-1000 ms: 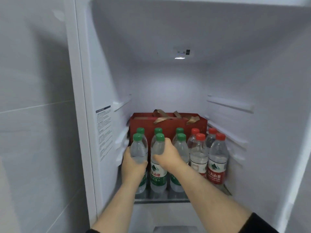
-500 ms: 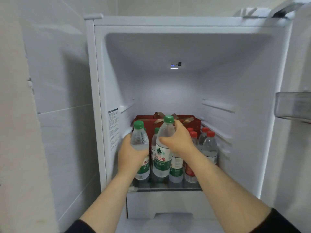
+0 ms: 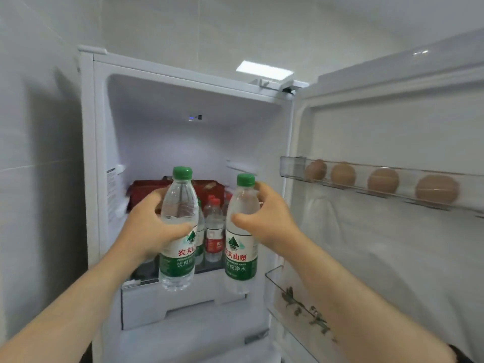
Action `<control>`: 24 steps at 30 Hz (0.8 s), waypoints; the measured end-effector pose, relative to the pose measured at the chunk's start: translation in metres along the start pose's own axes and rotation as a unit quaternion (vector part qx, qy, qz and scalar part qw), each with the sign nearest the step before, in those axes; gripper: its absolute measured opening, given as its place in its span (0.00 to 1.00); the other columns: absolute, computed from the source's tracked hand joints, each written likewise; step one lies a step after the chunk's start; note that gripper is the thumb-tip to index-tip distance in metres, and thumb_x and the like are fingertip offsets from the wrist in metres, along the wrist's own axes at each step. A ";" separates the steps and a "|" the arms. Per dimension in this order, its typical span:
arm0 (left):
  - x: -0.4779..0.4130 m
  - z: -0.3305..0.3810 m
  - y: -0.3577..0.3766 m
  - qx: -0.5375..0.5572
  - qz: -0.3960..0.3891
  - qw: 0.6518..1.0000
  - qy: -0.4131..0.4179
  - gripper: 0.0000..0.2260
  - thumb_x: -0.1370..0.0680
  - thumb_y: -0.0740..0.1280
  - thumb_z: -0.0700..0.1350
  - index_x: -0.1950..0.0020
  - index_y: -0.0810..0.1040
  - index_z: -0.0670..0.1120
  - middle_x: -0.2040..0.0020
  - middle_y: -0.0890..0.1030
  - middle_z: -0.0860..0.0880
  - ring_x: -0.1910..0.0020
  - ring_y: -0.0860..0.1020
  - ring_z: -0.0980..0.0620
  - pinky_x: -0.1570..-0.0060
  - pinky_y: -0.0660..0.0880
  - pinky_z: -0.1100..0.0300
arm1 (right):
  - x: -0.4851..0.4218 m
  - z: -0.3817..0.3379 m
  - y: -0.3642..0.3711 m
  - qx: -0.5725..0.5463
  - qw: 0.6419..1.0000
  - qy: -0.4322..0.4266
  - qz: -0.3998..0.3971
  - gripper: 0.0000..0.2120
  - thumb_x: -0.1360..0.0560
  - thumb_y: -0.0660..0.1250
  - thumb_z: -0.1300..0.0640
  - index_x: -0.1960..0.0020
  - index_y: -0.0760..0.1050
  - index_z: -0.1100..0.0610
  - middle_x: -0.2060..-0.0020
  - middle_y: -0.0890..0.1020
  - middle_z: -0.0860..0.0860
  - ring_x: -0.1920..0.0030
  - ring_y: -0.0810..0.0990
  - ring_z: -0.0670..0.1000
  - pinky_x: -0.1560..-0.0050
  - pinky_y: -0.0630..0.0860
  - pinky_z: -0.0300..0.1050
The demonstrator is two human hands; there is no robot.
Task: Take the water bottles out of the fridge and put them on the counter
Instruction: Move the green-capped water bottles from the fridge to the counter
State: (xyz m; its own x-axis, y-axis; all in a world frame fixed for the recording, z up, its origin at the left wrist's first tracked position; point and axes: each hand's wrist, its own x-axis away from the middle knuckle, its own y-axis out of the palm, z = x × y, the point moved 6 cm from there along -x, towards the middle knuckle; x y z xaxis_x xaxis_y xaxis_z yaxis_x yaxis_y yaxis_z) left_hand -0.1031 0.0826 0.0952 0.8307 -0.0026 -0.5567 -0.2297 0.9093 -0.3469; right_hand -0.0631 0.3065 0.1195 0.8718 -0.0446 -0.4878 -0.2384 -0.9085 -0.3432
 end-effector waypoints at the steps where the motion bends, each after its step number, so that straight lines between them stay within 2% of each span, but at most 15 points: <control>1: 0.007 0.011 0.004 0.007 -0.010 1.000 0.010 0.31 0.35 0.80 0.43 0.36 0.74 0.54 0.47 0.81 0.56 0.51 0.80 0.54 0.53 0.78 0.54 | 0.013 -0.007 -0.012 0.011 1.000 -0.002 0.003 0.25 0.32 0.75 0.61 0.41 0.72 0.42 0.49 0.81 0.41 0.51 0.81 0.46 0.52 0.80 0.47; 4: 0.026 0.049 0.022 0.051 -0.060 0.996 0.044 0.27 0.35 0.80 0.40 0.42 0.74 0.56 0.51 0.81 0.57 0.53 0.81 0.55 0.55 0.78 0.54 | 0.051 -0.026 -0.053 0.042 0.999 0.001 0.034 0.29 0.34 0.76 0.61 0.36 0.73 0.47 0.50 0.82 0.44 0.52 0.83 0.46 0.51 0.82 0.48; 6: 0.038 0.080 0.040 0.080 -0.095 0.990 0.070 0.25 0.35 0.81 0.40 0.45 0.76 0.58 0.50 0.83 0.55 0.51 0.82 0.52 0.50 0.79 0.48 | 0.079 -0.041 -0.084 0.060 0.997 0.003 0.057 0.28 0.34 0.76 0.61 0.36 0.73 0.48 0.50 0.83 0.44 0.53 0.84 0.46 0.52 0.82 0.46; 8: 0.051 0.112 0.058 0.109 -0.135 0.981 0.090 0.26 0.37 0.82 0.45 0.44 0.77 0.58 0.49 0.85 0.53 0.49 0.83 0.50 0.47 0.79 0.43 | 0.106 -0.056 -0.115 0.081 0.993 0.000 0.085 0.26 0.34 0.76 0.60 0.38 0.75 0.49 0.50 0.83 0.45 0.54 0.84 0.46 0.52 0.82 0.44; 10: 0.067 0.144 0.077 0.143 -0.175 0.968 0.111 0.31 0.42 0.81 0.53 0.40 0.77 0.59 0.48 0.85 0.53 0.49 0.84 0.50 0.47 0.79 0.42 | 0.138 -0.071 -0.148 0.099 0.988 0.001 0.115 0.25 0.35 0.76 0.60 0.39 0.76 0.48 0.51 0.83 0.45 0.54 0.83 0.45 0.53 0.81 0.41; 15: 0.121 0.223 0.118 0.205 -0.265 0.925 0.180 0.38 0.42 0.78 0.55 0.33 0.74 0.51 0.46 0.85 0.49 0.49 0.84 0.49 0.49 0.81 0.43 | 0.225 -0.100 -0.235 0.139 0.972 0.025 0.190 0.28 0.37 0.77 0.58 0.39 0.76 0.48 0.50 0.85 0.46 0.51 0.85 0.48 0.50 0.82 0.48; 18: 0.154 0.265 0.152 0.266 -0.307 0.897 0.174 0.40 0.46 0.78 0.53 0.34 0.75 0.52 0.47 0.85 0.47 0.49 0.85 0.46 0.47 0.79 0.41 | 0.280 -0.114 -0.286 0.159 0.961 0.049 0.221 0.32 0.43 0.77 0.53 0.39 0.77 0.47 0.49 0.85 0.49 0.51 0.85 0.52 0.49 0.82 0.54; 19: 0.166 0.278 0.163 0.290 -0.322 0.886 0.168 0.39 0.47 0.78 0.52 0.35 0.76 0.53 0.48 0.86 0.47 0.49 0.85 0.45 0.46 0.79 0.40 | 0.297 -0.118 -0.301 0.165 0.958 0.057 0.228 0.31 0.42 0.77 0.54 0.39 0.77 0.47 0.50 0.85 0.49 0.52 0.85 0.52 0.49 0.82 0.55; 20: 0.178 0.293 0.177 0.309 -0.335 0.875 0.164 0.39 0.48 0.78 0.51 0.37 0.77 0.54 0.48 0.86 0.47 0.50 0.85 0.44 0.45 0.78 0.39 | 0.317 -0.123 -0.317 0.170 0.955 0.063 0.236 0.28 0.39 0.77 0.57 0.40 0.77 0.48 0.50 0.85 0.50 0.53 0.85 0.52 0.50 0.83 0.54; 22: 0.207 0.325 0.202 0.338 -0.353 0.858 0.156 0.37 0.49 0.78 0.49 0.39 0.78 0.57 0.49 0.86 0.47 0.50 0.85 0.43 0.46 0.78 0.38 | 0.355 -0.132 -0.350 0.177 0.950 0.072 0.246 0.22 0.33 0.76 0.65 0.42 0.78 0.50 0.51 0.85 0.51 0.53 0.86 0.52 0.53 0.83 0.45; 24: 0.236 0.356 0.220 0.360 -0.380 0.837 0.160 0.38 0.49 0.78 0.49 0.38 0.78 0.56 0.49 0.86 0.46 0.51 0.85 0.43 0.46 0.78 0.38 | 0.391 -0.140 -0.378 0.194 0.941 0.083 0.265 0.22 0.32 0.75 0.67 0.43 0.77 0.49 0.51 0.85 0.51 0.54 0.85 0.50 0.58 0.81 0.38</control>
State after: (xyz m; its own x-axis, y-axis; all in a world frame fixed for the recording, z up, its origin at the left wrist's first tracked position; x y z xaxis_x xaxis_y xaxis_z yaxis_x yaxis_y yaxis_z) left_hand 0.2228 0.4304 0.1562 0.3935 -0.7008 -0.5950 0.7644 0.6090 -0.2118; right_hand 0.4276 0.5744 0.1708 0.6336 -0.5415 -0.5525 -0.7686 -0.5223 -0.3695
